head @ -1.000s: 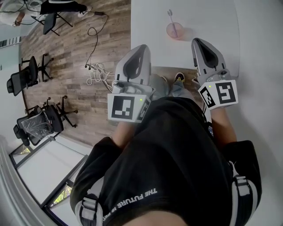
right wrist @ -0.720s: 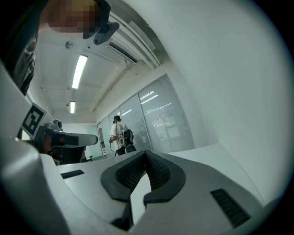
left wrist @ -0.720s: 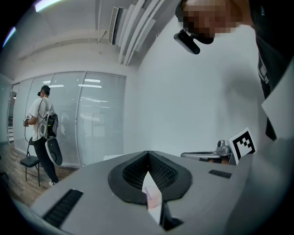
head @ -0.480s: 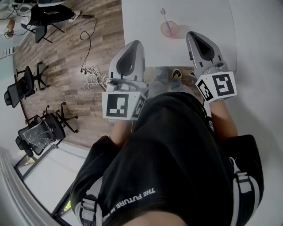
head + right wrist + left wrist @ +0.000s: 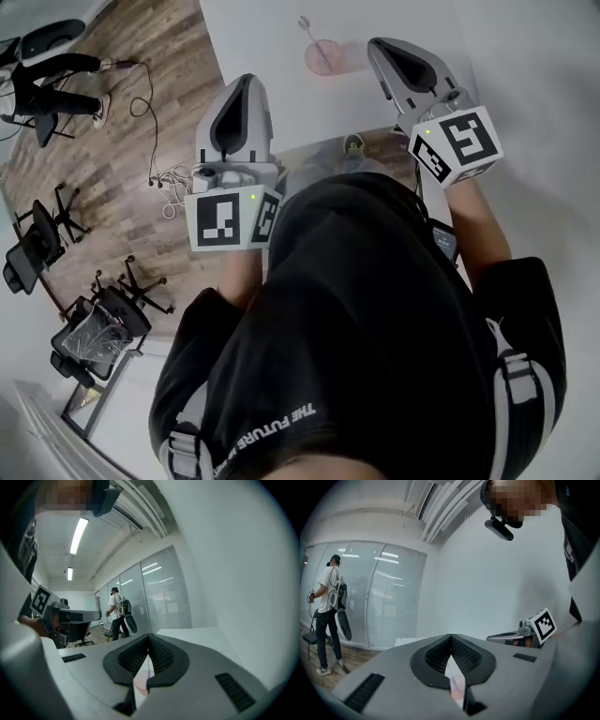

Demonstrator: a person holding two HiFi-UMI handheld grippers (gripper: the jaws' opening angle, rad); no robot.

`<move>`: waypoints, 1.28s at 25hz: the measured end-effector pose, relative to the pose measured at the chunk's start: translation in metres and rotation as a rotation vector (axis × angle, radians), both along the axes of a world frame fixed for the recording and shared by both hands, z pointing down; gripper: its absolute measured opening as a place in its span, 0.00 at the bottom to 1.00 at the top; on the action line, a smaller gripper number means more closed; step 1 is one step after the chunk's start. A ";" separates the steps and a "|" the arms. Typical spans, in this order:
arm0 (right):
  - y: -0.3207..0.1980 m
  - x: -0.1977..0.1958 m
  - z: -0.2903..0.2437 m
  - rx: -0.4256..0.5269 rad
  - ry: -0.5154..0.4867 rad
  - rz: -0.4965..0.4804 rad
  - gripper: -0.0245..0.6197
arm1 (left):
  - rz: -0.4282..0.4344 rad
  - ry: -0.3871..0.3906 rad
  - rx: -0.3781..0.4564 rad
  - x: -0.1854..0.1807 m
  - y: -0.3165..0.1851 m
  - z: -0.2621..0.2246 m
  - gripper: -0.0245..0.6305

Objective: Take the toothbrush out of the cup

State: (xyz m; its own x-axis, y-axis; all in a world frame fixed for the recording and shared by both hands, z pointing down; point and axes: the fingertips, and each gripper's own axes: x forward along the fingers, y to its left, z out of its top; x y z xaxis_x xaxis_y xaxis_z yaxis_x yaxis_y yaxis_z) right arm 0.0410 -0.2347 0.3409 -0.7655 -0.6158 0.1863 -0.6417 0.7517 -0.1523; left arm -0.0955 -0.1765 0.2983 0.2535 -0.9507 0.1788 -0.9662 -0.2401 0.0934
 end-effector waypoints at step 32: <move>-0.026 -0.052 0.071 -0.111 0.268 0.023 0.06 | 0.134 0.063 0.005 -0.074 -0.069 0.023 0.07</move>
